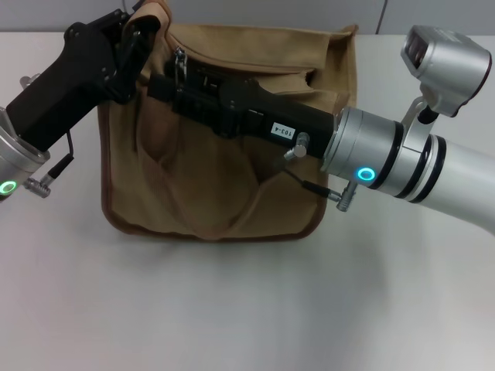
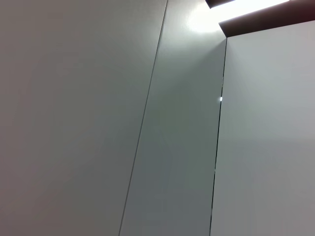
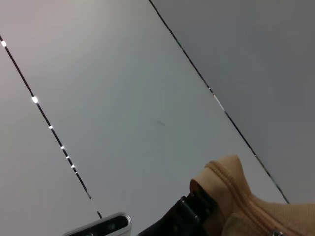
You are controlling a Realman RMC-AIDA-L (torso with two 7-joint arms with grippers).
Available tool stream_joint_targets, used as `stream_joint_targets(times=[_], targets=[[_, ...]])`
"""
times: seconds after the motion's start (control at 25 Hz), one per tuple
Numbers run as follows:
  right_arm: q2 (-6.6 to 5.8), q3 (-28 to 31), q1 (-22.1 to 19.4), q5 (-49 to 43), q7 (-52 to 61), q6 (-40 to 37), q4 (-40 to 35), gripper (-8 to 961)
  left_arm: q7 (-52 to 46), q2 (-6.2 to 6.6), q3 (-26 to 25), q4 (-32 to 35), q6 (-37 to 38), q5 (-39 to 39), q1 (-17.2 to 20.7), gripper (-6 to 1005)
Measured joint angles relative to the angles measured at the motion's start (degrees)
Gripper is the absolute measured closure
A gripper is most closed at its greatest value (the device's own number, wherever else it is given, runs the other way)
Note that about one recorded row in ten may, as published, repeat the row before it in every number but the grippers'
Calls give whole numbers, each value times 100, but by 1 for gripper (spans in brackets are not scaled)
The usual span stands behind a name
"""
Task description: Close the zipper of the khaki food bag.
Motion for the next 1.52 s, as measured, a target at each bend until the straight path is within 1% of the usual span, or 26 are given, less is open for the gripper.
stream_joint_targets(times=[0.24,0.48,0.68,1.0,1.32,1.44,1.52], targets=[[1,4,0,21,-3,2,3,515,81,0,2,-62,-26,9,-25,966],[8,112,-65,23,-3,4,-16,588,105,0,2,-68,-41,-3,-26,965],[8,155,-144,27,-129,1,-13,776,107,0,-2,-68,-54,-12,-17,965],[6,162,-165,28,-143,1,-26,955,111,0,-42,-68,-66,-17,-8,965],[6,197,-267,13,-244,-18,-27,950,114,1,-45,-68,-67,-19,-9,964],[5,151,-318,4,-517,-48,2,945,114,1,-51,-64,-67,-31,-23,964],[8,148,-449,4,-802,-53,79,941,114,0,-55,-58,-66,-50,-32,964]])
